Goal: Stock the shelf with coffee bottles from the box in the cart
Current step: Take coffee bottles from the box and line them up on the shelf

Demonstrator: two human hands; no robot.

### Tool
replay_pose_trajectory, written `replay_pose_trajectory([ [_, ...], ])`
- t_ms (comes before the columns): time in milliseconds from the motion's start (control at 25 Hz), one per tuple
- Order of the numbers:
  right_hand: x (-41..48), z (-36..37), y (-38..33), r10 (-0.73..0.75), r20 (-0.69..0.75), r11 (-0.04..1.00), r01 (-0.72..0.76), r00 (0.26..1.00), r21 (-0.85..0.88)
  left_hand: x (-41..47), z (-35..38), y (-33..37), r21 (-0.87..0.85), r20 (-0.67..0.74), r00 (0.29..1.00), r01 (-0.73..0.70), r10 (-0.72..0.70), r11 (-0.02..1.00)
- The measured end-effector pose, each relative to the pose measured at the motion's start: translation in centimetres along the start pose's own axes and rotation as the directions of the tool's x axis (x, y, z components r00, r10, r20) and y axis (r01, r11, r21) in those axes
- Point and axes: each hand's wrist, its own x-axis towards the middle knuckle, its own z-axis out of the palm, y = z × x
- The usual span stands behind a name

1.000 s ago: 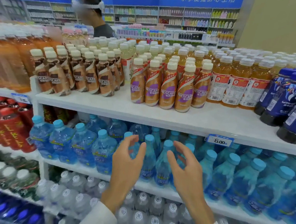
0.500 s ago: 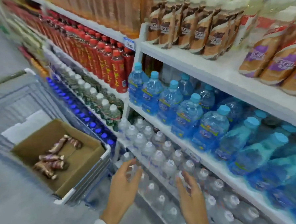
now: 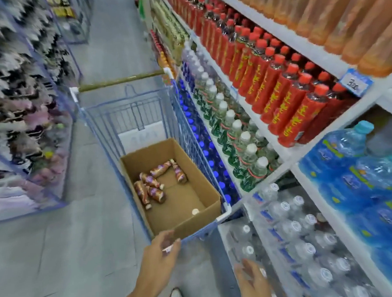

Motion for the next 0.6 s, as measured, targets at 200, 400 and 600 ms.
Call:
replay_pose_trajectory([
  [200,1.3,5.5,-5.4,0.031,0.240,0.995,-0.008,0.970,-0.096,3.5,-4.1,-1.5,-0.035,-0.097,0.989,0.113,-0.116,0.993],
  [400,4.8,9.6,-10.0,0.112,0.379,0.968,-0.015,0.919,-0.249,6.9,-4.4,-1.9,-0.140,-0.173,0.954,0.221,-0.244,0.965],
  [600,10.2,12.7,-12.9,0.106,0.441,0.966,0.014,0.891,-0.260,14.1,-2.7,-1.4,-0.176,-0.175,0.915,0.333,-0.363,0.926],
])
